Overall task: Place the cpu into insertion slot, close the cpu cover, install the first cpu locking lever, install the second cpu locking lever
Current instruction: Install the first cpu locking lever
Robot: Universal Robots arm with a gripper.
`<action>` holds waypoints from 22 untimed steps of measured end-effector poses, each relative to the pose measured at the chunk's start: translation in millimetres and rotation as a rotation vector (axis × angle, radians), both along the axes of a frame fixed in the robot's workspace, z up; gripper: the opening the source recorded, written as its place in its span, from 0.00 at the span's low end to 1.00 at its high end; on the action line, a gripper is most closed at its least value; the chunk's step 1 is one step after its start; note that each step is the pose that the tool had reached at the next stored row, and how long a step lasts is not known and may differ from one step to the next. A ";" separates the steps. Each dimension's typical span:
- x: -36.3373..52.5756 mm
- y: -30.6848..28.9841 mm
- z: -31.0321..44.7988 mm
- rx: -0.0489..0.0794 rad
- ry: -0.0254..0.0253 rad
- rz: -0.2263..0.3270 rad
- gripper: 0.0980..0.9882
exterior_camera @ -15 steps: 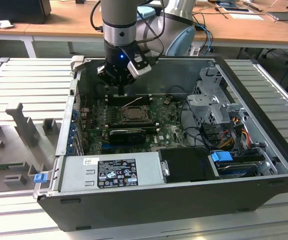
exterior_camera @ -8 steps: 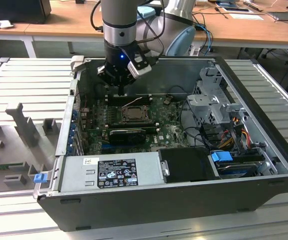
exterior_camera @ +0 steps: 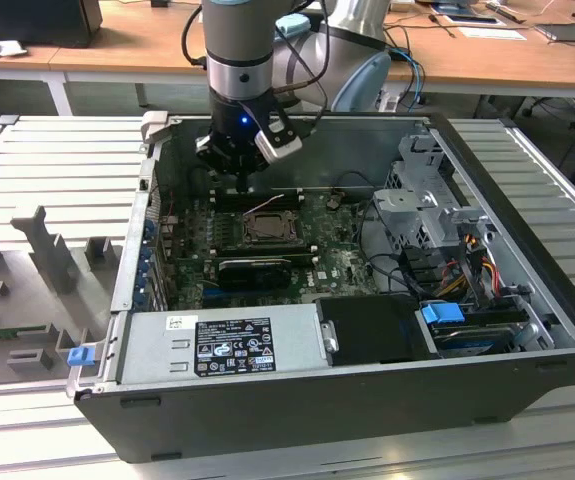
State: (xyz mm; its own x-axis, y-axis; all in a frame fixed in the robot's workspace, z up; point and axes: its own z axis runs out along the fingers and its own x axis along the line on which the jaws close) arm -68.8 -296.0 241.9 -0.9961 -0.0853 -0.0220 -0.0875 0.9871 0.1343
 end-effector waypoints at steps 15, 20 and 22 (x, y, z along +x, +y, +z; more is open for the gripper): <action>31.5 1.5 -17.5 0.000 0.0000 0.000 0.01; 39.8 2.8 -21.7 0.000 0.0001 0.000 0.01; 43.8 3.3 -23.5 0.000 0.0002 0.000 0.01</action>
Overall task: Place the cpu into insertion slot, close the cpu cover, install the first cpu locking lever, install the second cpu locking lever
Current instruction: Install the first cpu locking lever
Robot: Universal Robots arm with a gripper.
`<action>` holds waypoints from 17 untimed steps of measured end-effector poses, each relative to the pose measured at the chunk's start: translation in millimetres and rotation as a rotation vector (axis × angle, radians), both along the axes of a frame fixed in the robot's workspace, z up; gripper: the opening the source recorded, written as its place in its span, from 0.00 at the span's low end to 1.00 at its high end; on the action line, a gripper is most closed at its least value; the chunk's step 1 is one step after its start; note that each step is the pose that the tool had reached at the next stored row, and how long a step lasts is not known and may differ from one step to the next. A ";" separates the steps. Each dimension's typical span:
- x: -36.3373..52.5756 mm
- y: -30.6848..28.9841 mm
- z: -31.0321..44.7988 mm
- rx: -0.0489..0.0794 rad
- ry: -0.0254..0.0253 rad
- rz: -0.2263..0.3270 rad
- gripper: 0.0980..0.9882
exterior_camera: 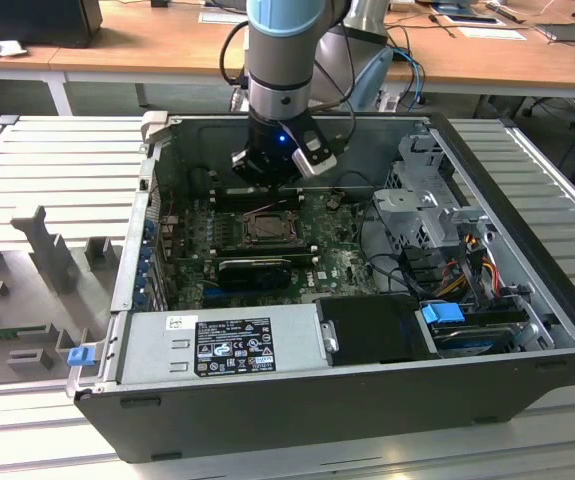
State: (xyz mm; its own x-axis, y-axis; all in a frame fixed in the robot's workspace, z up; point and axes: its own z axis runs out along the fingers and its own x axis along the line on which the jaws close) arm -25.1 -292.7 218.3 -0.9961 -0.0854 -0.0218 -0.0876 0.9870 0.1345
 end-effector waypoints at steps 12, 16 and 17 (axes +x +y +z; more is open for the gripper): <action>5.3 -0.1 -7.0 -0.003 -0.0003 -0.007 0.01; 5.9 -0.2 -9.3 -0.003 -0.0004 -0.009 0.01; 6.0 -0.3 -10.1 -0.003 -0.0003 -0.009 0.01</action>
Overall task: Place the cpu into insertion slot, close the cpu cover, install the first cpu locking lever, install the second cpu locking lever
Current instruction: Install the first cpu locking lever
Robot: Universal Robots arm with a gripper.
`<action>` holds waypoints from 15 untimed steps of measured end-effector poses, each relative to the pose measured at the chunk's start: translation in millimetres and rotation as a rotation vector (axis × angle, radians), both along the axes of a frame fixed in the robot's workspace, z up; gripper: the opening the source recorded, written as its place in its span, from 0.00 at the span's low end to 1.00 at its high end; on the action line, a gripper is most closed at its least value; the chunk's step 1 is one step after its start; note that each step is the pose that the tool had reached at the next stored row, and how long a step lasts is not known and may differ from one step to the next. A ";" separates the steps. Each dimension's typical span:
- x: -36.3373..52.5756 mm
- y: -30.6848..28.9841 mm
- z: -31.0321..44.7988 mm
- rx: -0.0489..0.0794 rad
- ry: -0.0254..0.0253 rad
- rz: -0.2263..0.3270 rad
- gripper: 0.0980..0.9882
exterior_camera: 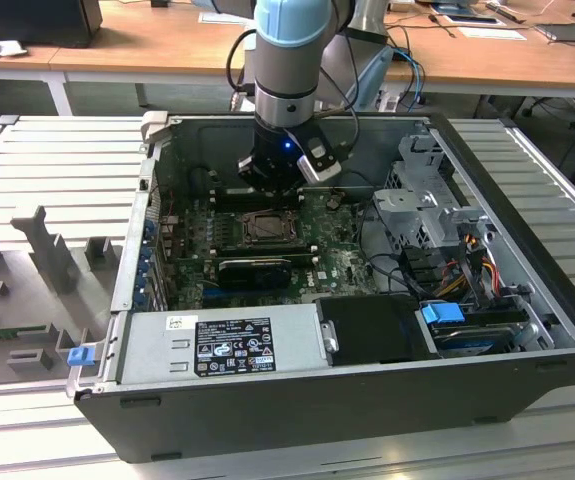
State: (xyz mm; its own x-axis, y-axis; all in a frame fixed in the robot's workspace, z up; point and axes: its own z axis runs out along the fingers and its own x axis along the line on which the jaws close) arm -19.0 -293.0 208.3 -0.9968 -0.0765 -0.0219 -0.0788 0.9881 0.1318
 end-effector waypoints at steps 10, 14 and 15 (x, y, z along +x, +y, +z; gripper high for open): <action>0.5 -0.1 -4.9 -0.002 0.0002 -0.001 0.01; 0.6 -0.2 -5.0 -0.002 0.0000 -0.003 0.01; 0.5 -0.3 -4.7 -0.002 0.0000 -0.003 0.01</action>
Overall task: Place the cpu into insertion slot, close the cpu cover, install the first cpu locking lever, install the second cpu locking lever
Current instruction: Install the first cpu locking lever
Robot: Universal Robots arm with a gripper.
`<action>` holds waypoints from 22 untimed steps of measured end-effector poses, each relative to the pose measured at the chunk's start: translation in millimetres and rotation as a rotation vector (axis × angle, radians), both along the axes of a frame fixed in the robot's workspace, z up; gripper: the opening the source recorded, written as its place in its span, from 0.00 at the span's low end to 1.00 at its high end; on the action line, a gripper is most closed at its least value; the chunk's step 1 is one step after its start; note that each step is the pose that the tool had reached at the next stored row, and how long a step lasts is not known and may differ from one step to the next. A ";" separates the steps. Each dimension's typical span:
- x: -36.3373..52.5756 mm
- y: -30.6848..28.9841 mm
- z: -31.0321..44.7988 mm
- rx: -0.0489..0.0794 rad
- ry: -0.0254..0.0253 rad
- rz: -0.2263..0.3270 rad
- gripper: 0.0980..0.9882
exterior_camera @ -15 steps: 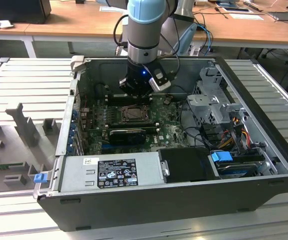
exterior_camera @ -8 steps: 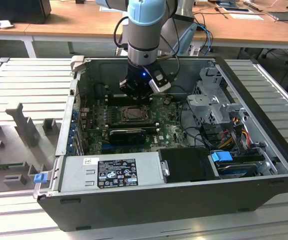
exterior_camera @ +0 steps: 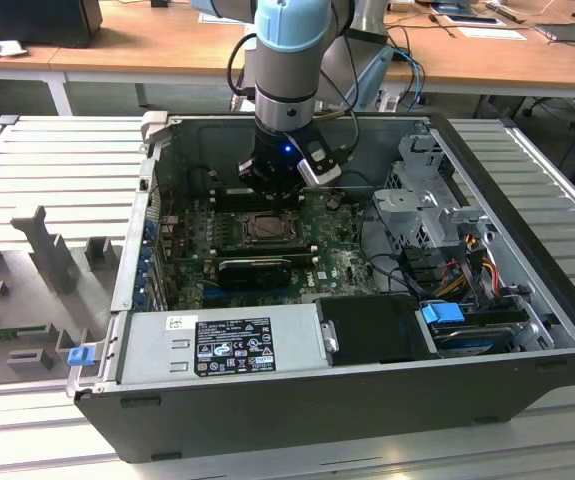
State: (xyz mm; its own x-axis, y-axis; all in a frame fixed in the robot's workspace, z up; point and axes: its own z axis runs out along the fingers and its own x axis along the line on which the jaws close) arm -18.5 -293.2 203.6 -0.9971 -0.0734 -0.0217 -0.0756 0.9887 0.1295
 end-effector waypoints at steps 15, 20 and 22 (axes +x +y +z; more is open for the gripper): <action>0.1 0.0 0.5 -0.040 0.0002 -0.003 0.01; 0.1 0.0 -1.8 -0.057 0.0003 -0.004 0.01; 0.1 -0.1 -2.6 -0.057 0.0003 -0.004 0.01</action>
